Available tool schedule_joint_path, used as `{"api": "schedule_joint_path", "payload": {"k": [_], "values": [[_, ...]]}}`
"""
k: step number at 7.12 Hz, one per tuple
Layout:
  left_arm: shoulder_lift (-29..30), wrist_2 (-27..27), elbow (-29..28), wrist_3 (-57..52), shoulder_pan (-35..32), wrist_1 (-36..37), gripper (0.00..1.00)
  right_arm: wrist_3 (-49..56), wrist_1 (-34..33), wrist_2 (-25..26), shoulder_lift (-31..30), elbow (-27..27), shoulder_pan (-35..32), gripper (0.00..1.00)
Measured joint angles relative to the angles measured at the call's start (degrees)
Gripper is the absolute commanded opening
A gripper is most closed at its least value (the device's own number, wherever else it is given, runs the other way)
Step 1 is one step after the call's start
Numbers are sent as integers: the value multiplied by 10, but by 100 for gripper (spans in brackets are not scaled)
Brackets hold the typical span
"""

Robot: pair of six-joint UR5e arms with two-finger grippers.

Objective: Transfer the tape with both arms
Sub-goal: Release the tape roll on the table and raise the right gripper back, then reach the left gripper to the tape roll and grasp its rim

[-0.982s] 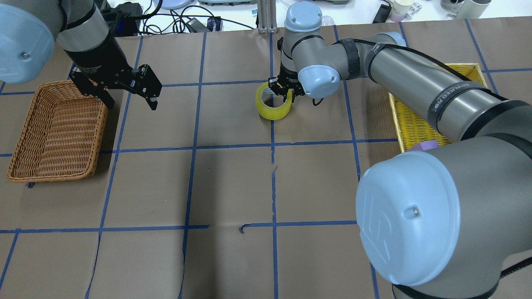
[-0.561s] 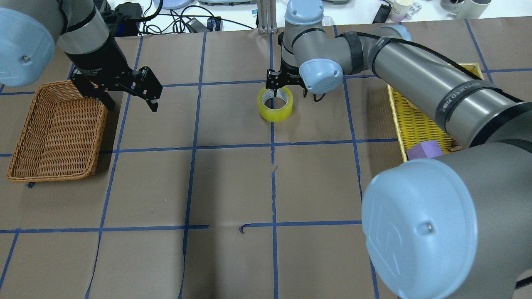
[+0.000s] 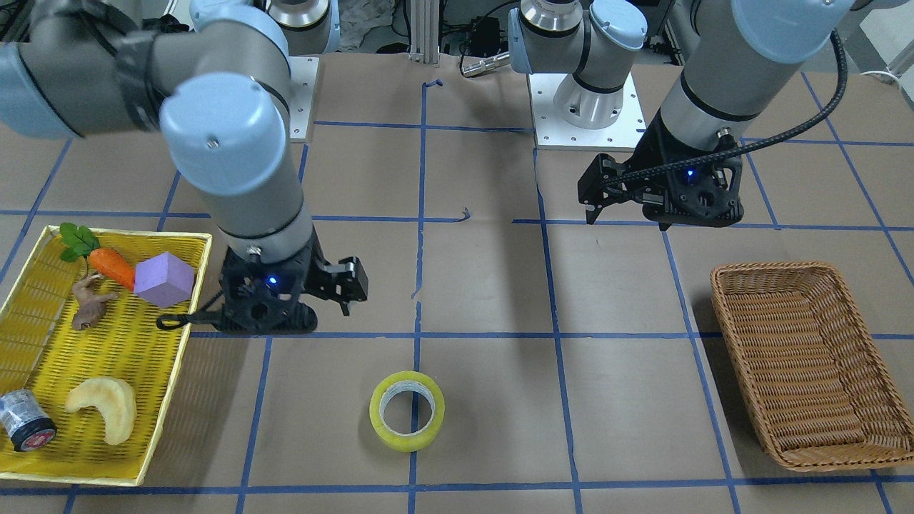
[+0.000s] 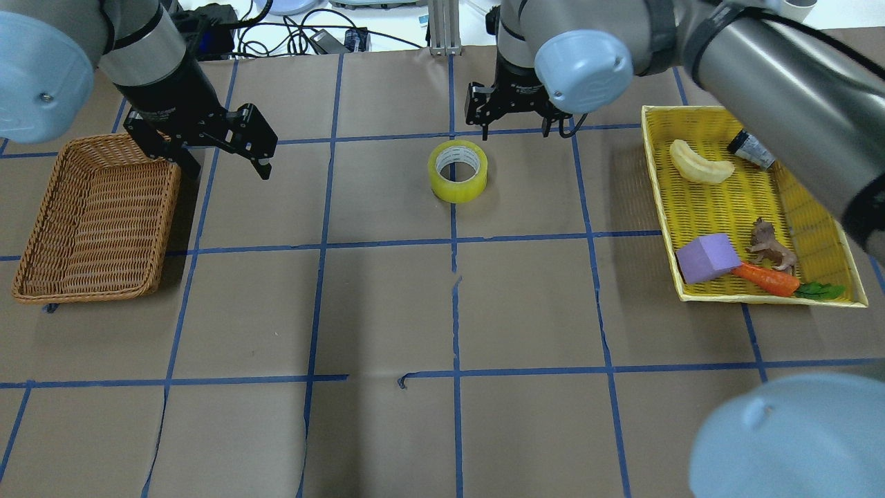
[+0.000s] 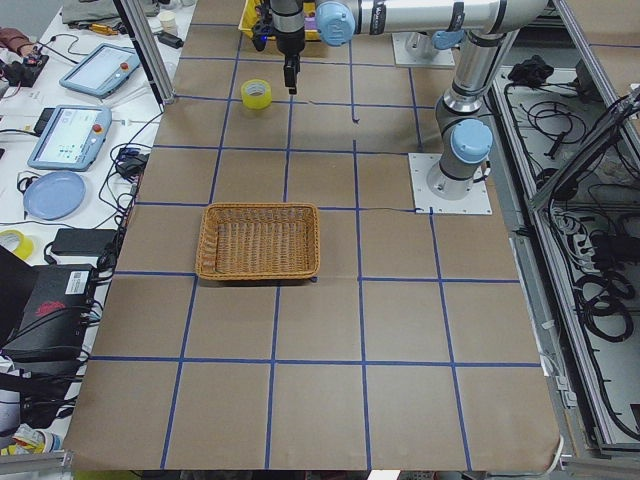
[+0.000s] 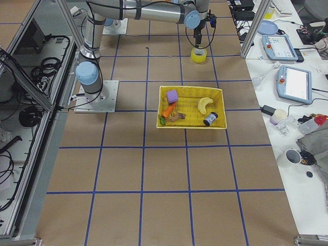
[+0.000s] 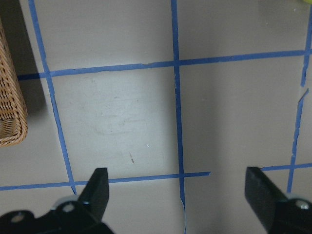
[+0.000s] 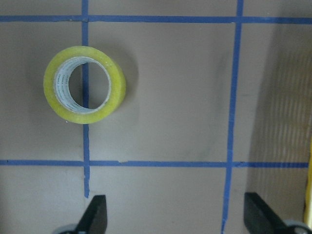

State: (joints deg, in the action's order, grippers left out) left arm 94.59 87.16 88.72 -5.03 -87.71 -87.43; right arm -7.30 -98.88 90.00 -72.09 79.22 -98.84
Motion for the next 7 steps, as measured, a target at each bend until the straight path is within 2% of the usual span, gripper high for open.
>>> {"api": "schedule_joint_path", "payload": {"k": [1, 3, 5, 7], "values": [[7, -12, 1, 19, -9, 23, 100, 31, 26, 2, -56, 26, 20, 100], [35, -19, 7, 67, -44, 87, 100, 57, 34, 3, -147, 93, 45, 100], [84, -20, 10, 118, -83, 198, 100, 65, 34, 0, -186, 117, 52, 100], [143, -30, 11, 145, -111, 289, 98, 68, 33, -3, -192, 118, 53, 100]]}}
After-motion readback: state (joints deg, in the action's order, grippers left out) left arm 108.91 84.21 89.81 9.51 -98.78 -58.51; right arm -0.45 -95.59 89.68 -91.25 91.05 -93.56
